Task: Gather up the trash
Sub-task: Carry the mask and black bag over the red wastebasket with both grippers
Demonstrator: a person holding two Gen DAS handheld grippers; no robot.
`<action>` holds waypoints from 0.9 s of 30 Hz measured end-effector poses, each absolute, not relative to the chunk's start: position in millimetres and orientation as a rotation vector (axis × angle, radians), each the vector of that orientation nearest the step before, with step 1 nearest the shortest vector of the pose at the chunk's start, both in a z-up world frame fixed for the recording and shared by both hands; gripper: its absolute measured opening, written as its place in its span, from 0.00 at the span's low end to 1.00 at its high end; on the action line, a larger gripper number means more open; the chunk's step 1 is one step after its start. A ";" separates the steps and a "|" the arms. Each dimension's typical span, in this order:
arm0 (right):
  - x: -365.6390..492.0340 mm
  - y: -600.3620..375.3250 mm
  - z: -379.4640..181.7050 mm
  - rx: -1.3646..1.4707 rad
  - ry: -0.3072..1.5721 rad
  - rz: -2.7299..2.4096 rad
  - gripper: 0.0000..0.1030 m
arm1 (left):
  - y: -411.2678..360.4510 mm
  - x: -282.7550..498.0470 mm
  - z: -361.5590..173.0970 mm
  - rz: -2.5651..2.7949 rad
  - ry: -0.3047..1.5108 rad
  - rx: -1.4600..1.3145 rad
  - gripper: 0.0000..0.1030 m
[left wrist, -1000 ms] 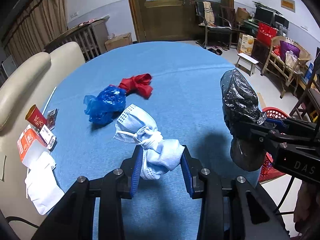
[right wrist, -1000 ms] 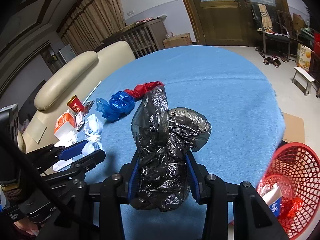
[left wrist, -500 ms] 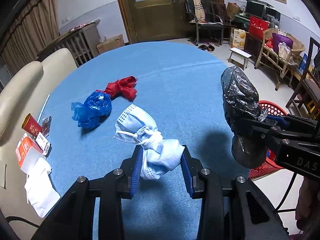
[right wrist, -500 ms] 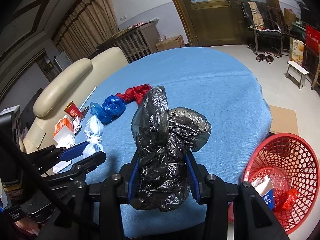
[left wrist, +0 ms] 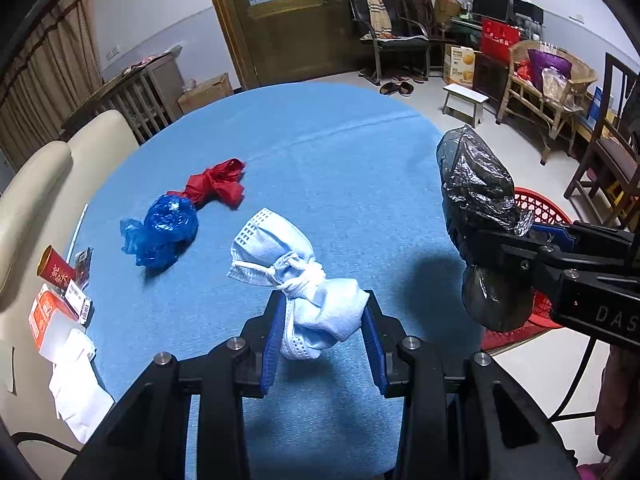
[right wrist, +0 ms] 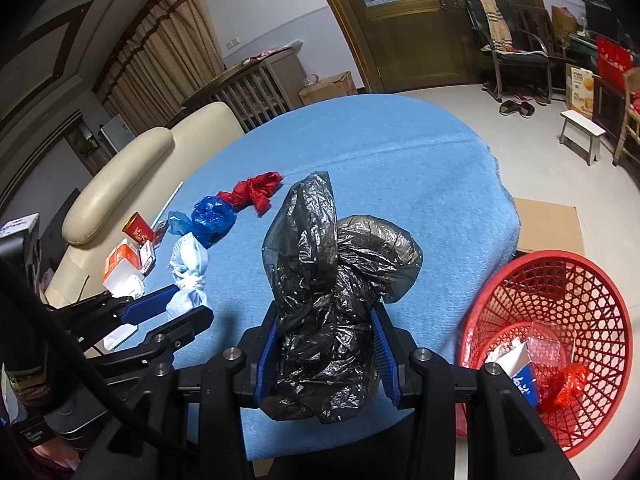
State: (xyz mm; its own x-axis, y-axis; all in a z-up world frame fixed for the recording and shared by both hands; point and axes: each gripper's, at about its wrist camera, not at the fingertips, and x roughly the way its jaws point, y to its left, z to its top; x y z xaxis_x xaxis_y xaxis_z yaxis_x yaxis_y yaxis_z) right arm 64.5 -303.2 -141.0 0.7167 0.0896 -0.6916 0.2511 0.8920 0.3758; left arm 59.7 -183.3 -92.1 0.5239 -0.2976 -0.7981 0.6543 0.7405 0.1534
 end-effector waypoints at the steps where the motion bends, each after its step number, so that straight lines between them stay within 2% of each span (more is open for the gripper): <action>1: 63.3 -304.3 -141.8 0.475 0.774 -0.095 0.44 | -184.4 59.1 -92.6 -0.598 0.840 0.476 0.38; 27: 36.7 -331.7 -150.4 0.533 0.772 -0.149 0.44 | -214.7 37.6 -95.6 -0.650 0.834 0.551 0.38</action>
State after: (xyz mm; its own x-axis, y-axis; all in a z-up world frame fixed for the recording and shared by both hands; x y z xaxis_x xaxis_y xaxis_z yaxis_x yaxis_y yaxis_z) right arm 36.7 -331.7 -150.4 0.7136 0.0629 -0.6977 0.3183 0.8581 0.4029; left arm 37.6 -214.7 -95.6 0.5039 -0.3024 -0.8091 0.7105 0.6778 0.1891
